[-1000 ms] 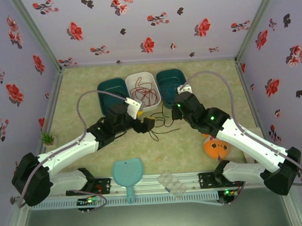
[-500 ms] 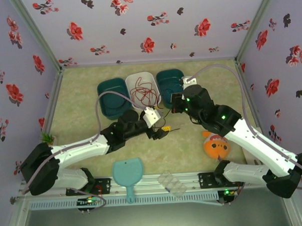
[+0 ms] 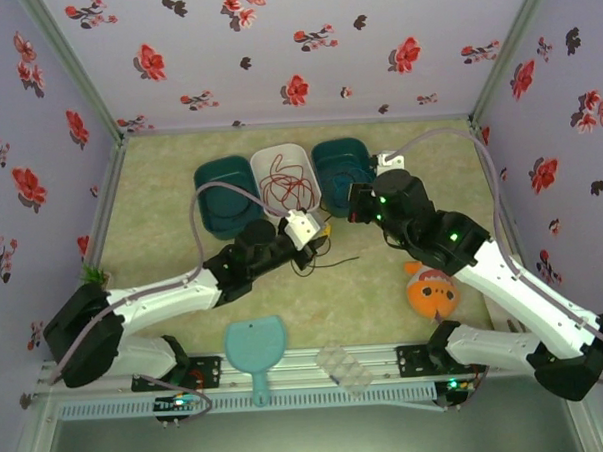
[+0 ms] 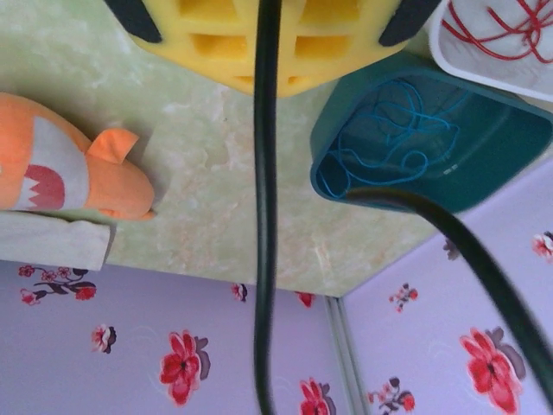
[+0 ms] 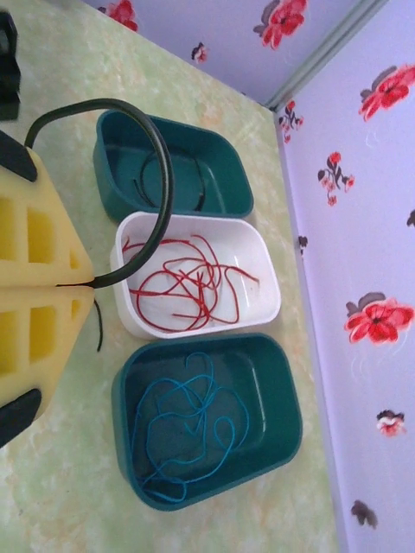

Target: Untangle the cables

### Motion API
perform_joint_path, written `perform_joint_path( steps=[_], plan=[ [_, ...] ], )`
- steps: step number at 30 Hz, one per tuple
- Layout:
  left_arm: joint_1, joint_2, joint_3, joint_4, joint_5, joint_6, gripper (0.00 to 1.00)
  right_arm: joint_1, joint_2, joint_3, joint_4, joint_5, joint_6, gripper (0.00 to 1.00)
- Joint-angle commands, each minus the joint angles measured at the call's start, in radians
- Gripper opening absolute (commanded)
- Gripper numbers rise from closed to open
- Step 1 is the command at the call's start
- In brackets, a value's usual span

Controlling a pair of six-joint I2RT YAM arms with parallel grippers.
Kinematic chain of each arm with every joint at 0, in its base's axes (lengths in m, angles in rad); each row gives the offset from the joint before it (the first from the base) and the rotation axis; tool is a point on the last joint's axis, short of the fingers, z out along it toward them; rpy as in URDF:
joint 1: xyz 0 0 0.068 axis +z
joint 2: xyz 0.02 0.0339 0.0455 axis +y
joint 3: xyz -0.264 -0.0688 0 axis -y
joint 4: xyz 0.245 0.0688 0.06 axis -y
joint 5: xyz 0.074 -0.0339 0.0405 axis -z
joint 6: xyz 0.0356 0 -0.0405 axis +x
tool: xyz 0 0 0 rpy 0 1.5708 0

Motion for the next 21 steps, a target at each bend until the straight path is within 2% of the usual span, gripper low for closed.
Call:
perform_joint_path(
  steps=[1, 5, 7, 10, 13, 16, 21],
  plan=[
    [-0.004, -0.071, -0.009, -0.043, 0.017, -0.003, 0.00, -0.041, -0.006, -0.027, -0.037, 0.047, 0.060, 0.00],
    [-0.004, -0.121, 0.002, -0.105, 0.043, -0.022, 0.00, -0.086, 0.013, -0.050, -0.036, -0.007, 0.087, 0.02],
    [-0.004, -0.148, 0.009, -0.129, 0.059, -0.034, 0.00, -0.101, 0.025, -0.055, -0.039, -0.050, 0.094, 0.12],
    [0.001, -0.187, 0.046, -0.205, 0.068, -0.067, 0.00, -0.119, 0.044, -0.052, -0.069, -0.071, 0.096, 0.35],
    [0.028, -0.219, 0.098, -0.321, 0.068, -0.110, 0.00, -0.130, 0.053, -0.060, -0.090, -0.070, 0.094, 0.49],
    [0.070, -0.262, 0.130, -0.409, 0.068, -0.163, 0.00, -0.146, 0.052, -0.083, -0.096, -0.061, 0.091, 0.55],
    [0.155, -0.353, 0.177, -0.520, 0.074, -0.216, 0.00, -0.174, 0.061, -0.109, -0.117, -0.057, 0.090, 0.60]
  ],
)
